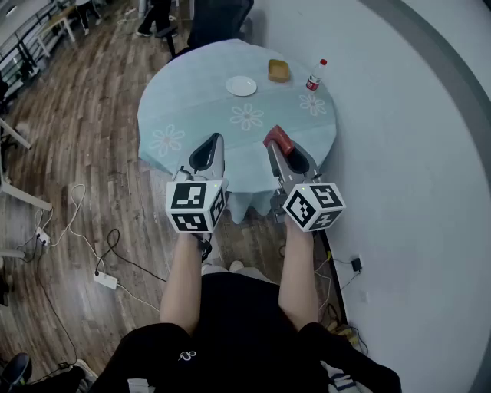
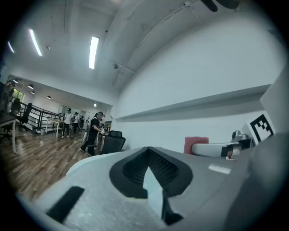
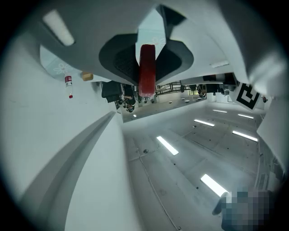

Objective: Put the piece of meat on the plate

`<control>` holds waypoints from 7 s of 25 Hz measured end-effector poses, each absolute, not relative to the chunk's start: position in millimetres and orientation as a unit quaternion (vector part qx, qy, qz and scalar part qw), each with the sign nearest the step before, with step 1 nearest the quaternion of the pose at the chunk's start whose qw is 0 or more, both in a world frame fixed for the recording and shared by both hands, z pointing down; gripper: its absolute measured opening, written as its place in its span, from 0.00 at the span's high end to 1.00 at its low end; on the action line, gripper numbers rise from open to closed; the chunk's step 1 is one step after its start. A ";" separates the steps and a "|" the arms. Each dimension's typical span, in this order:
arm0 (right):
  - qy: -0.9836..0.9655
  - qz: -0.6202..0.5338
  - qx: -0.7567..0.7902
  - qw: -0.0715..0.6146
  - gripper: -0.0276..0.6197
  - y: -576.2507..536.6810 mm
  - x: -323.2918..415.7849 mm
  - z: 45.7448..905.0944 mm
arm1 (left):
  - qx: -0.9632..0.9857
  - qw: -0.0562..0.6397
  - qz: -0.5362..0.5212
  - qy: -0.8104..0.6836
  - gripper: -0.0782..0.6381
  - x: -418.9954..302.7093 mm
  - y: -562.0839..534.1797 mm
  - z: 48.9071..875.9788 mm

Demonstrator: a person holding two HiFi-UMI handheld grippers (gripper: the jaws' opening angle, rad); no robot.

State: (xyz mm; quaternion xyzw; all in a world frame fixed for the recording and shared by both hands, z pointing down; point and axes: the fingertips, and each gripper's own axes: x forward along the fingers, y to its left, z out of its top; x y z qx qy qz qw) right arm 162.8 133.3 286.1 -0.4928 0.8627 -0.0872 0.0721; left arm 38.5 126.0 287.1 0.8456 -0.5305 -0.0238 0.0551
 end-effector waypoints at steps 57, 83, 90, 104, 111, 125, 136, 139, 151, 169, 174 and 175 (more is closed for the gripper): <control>0.805 -0.183 -0.564 -0.003 0.80 -198.6 116.6 413.4 | 0.852 0.207 0.021 -0.481 0.90 -40.6 -215.3 424.9; 0.776 -0.302 -0.532 -0.156 0.80 -300.3 152.1 559.0 | 0.831 0.286 0.108 -0.465 0.90 5.0 -293.6 515.0; 0.790 -0.328 -0.476 -0.202 0.80 -381.3 140.3 608.4 | 0.807 0.295 0.134 -0.493 0.90 -15.0 -305.0 540.4; 0.749 -0.516 -0.393 -0.136 0.79 -465.2 116.3 646.9 | 0.777 0.314 0.131 -0.530 0.90 -48.3 -313.1 558.2; 0.735 -0.466 -0.438 -0.225 0.60 -469.1 140.0 654.4 | 0.774 0.323 0.117 -0.531 0.90 -52.2 -304.5 553.6; 0.749 -0.403 -0.513 -0.117 0.57 -440.7 163.5 560.5 | 0.794 0.292 0.085 -0.526 0.90 -52.9 -285.0 509.5; 0.815 -0.220 -0.517 0.142 0.95 -327.1 131.6 355.5 | 0.854 0.208 0.024 -0.477 0.90 -7.6 -278.1 421.4; 0.812 -0.166 -0.550 0.107 0.95 -292.9 127.7 342.2 | 0.867 0.182 0.010 -0.463 0.90 -1.1 -273.3 395.2; 0.766 -0.061 -0.640 0.002 0.95 -235.6 151.3 328.7 | 0.868 0.071 0.020 -0.491 0.90 -5.9 -280.9 334.8; 0.784 -0.056 -0.617 -0.034 0.95 -236.2 120.5 343.8 | 0.867 0.071 0.034 -0.492 0.90 -23.0 -263.0 346.8; 0.793 -0.056 -0.606 -0.025 0.95 -237.5 112.2 344.3 | 0.869 0.074 0.041 -0.488 0.90 -23.9 -260.4 352.0; 0.794 -0.055 -0.605 -0.023 0.95 -238.3 110.7 344.3 | 0.869 0.075 0.042 -0.488 0.90 -24.0 -260.4 352.8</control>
